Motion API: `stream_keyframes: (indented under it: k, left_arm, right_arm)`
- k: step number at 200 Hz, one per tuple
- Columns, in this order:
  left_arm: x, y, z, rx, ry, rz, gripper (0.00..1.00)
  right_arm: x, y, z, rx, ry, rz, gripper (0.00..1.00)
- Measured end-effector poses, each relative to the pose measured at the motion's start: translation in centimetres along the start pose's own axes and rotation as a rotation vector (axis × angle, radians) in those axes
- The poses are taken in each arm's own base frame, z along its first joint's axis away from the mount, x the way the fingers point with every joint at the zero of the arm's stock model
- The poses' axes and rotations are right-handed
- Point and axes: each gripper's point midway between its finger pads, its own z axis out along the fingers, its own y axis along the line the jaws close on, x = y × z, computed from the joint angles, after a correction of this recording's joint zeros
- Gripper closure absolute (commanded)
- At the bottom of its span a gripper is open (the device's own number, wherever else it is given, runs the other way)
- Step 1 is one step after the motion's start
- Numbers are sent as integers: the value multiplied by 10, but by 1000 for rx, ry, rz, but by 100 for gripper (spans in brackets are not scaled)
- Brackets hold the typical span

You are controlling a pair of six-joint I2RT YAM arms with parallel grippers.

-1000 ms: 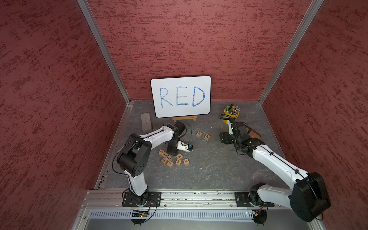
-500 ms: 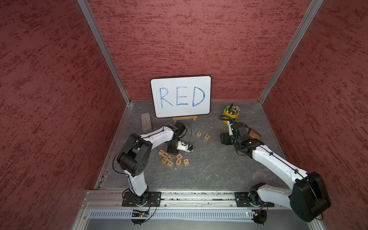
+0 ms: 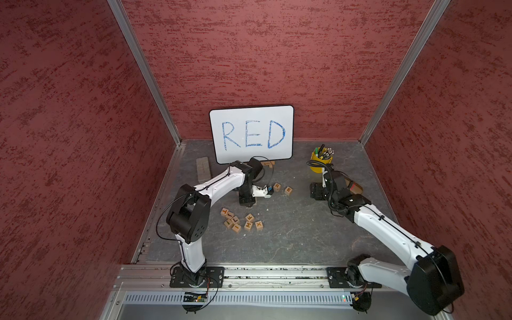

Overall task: Assemble the uppercase word "red" with letter blocks
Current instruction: Pick up the letter block from the center of the board, then place the letter block at the center of the board.

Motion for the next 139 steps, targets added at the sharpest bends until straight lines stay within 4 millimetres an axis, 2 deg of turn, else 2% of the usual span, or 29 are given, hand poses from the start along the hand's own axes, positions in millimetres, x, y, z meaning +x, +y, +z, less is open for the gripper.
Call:
stream_keyframes:
  k: [44,87,139]
  left_arm:
    - [-60,5,-5,24,-44,-61,76]
    - [-120,14,8,61,-89,-118,77]
    - [-182,12,28,73,-128,-151,77]
  right_arm:
    - [-9,-20,-16,59,-42,63,18]
    - [-21,-28,-36,62,-102,104,18]
    - [-18,-31,-38,72,-93,109,18]
